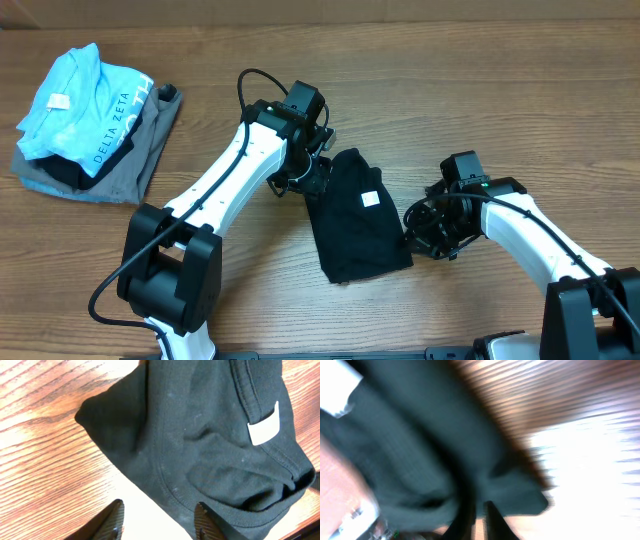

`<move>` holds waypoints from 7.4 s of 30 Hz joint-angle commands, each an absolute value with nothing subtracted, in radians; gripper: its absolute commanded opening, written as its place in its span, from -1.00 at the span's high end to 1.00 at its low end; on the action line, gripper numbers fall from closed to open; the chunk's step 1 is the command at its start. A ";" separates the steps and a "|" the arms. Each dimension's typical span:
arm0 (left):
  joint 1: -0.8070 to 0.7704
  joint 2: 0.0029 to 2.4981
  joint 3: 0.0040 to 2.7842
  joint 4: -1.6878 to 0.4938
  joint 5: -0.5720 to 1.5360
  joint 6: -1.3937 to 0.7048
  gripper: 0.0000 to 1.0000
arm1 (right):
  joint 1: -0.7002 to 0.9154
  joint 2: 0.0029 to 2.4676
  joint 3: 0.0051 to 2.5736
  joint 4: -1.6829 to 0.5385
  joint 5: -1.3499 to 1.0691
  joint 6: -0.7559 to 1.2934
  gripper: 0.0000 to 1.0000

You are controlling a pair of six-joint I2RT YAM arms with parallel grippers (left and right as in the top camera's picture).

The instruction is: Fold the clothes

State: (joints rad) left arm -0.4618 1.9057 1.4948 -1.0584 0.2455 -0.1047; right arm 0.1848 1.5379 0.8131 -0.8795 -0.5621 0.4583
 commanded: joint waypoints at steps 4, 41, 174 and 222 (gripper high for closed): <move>-0.474 1.885 1.508 -1.041 0.241 -0.101 -0.10 | 0.195 1.489 0.872 -0.818 -0.775 0.262 -0.09; -0.585 2.006 1.505 -0.952 0.307 -0.146 -0.18 | 0.080 1.560 0.885 -0.863 -0.348 0.463 0.57; -0.583 2.093 1.765 -1.020 0.379 -0.099 -0.18 | -0.207 1.470 0.785 -0.756 -0.316 0.476 0.92; -0.697 2.172 1.749 -0.841 0.241 0.265 0.92 | -0.322 1.455 0.793 -0.828 -0.427 0.389 0.75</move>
State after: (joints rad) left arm -0.6983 2.1651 1.7405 -0.8406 0.2058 0.2687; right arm -0.3199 1.4773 0.7689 -0.8307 -0.4400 0.3950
